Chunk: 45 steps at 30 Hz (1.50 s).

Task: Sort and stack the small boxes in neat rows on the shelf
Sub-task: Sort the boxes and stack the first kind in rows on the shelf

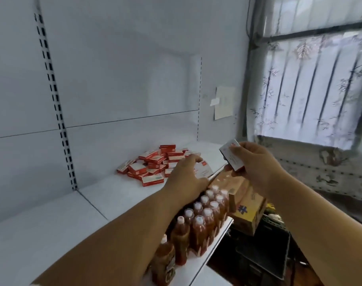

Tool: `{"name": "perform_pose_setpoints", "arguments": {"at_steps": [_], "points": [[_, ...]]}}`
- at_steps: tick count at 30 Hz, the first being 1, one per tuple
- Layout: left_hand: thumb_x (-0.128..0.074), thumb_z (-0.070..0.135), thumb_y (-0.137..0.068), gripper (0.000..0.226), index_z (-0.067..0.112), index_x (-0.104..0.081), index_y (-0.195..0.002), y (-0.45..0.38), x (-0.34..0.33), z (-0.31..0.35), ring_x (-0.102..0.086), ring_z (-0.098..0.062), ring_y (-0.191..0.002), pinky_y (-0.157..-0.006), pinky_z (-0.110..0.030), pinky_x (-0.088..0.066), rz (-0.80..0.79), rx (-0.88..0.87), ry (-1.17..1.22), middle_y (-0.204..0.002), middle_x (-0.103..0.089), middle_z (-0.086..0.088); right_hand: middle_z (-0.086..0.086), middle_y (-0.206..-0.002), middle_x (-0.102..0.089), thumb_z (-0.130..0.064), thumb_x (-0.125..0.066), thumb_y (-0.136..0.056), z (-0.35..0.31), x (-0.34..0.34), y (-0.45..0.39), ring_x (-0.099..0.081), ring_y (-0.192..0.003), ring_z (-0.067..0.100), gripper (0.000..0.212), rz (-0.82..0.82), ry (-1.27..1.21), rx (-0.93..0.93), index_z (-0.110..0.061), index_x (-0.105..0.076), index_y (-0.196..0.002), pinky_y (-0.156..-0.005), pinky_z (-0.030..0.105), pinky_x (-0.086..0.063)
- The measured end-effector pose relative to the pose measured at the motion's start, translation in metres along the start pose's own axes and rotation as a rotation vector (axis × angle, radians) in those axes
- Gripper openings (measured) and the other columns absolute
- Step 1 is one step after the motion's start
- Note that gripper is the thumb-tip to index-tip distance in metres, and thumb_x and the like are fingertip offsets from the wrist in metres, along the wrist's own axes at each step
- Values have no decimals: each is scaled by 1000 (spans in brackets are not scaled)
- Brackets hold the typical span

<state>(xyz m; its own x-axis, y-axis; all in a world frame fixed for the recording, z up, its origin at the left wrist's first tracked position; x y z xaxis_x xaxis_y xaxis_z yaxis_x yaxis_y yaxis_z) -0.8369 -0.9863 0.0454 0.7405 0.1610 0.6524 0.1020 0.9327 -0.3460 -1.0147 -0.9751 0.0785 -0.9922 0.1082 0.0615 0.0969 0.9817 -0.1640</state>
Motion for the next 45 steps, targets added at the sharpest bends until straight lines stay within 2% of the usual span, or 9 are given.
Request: {"name": "perform_pose_setpoints", "arguments": {"at_steps": [4, 10, 15, 19, 25, 30, 35, 41, 45], "points": [[-74, 27, -83, 56, 32, -47, -132, -47, 14, -36, -48, -13, -101, -87, -30, -53, 72, 109, -138, -129, -48, 3, 20, -99, -65, -21, -54, -99, 12, -28, -77, -68, -77, 31, 18, -137, -12, 35, -7, -65, -106, -65, 35, -53], [-73, 37, -78, 55, 34, -52, -128, -110, 18, -83, -54, -15, -104, -83, -31, -52, 125, 196, -402, -118, -48, 5, 14, -90, -69, -23, -60, -96, 36, -86, -180, -67, -62, 23, 12, -275, 31, 57, -11, -61, -99, -52, 30, -52], [-64, 56, -77, 51, 31, -60, -121, -163, 12, -92, -49, -21, -104, -84, -36, -43, 118, 188, -790, -107, -58, 3, 3, -86, -71, -29, -63, -91, 40, -112, -244, -69, -73, 20, 13, -326, 370, 208, -16, -66, -92, -63, 35, -56], [-49, 68, -81, 56, 30, -64, -120, -180, -2, -105, -44, -24, -111, -92, -41, -36, 7, 259, -992, -112, -53, 0, 11, -86, -72, -30, -62, -93, 52, -137, -282, -65, -70, 18, 26, -494, 628, 273, -7, -74, -94, -60, 30, -50], [-43, 72, -81, 56, 30, -70, -106, -189, 2, -106, -42, -23, -112, -96, -41, -36, 6, 425, -994, -114, -53, 1, 3, -80, -71, -37, -57, -91, 68, -172, -306, -65, -75, 18, 29, -672, 925, 494, -14, -76, -89, -65, 31, -56], [-51, 62, -85, 41, 31, -70, -104, -199, 9, -90, -47, -20, -107, -87, -38, -43, 178, 559, -957, -107, -59, 4, 1, -89, -67, -37, -64, -88, 61, -173, -320, -63, -79, 17, 23, -739, 926, 717, -15, -69, -91, -71, 33, -56], [-59, 47, -90, 23, 32, -70, -102, -205, -2, -81, -52, -17, -105, -90, -40, -48, 308, 632, -851, -109, -63, 6, -3, -88, -66, -26, -56, -90, 61, -164, -351, -58, -78, 15, 12, -755, 756, 695, -17, -65, -88, -58, 25, -39], [-54, 27, -95, 21, 30, -65, -113, -222, -2, -85, -54, -16, -107, -88, -36, -50, 403, 648, -813, -117, -63, 6, -1, -83, -65, -18, -58, -88, 62, -159, -366, -60, -76, 15, 7, -818, 795, 694, -16, -64, -84, -59, 27, -48], [-57, 18, -94, 32, 34, -59, -122, -238, 5, -99, -53, -17, -114, -93, -38, -50, 336, 647, -757, -128, -60, 6, 3, -92, -70, -21, -60, -90, 74, -164, -364, -63, -79, 15, 12, -894, 940, 671, -12, -67, -90, -69, 29, -54]]}}
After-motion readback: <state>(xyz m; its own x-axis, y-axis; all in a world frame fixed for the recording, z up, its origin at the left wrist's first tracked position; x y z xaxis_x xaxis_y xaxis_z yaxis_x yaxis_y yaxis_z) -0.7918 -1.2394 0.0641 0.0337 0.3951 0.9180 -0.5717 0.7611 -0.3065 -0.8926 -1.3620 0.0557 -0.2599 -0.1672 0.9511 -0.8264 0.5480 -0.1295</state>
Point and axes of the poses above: each hand's wrist, its own y-axis away from the middle knuckle, its own x-axis out of the back of the hand, z = x × y, the point moved 5 cm from there along -y, towards the middle knuckle
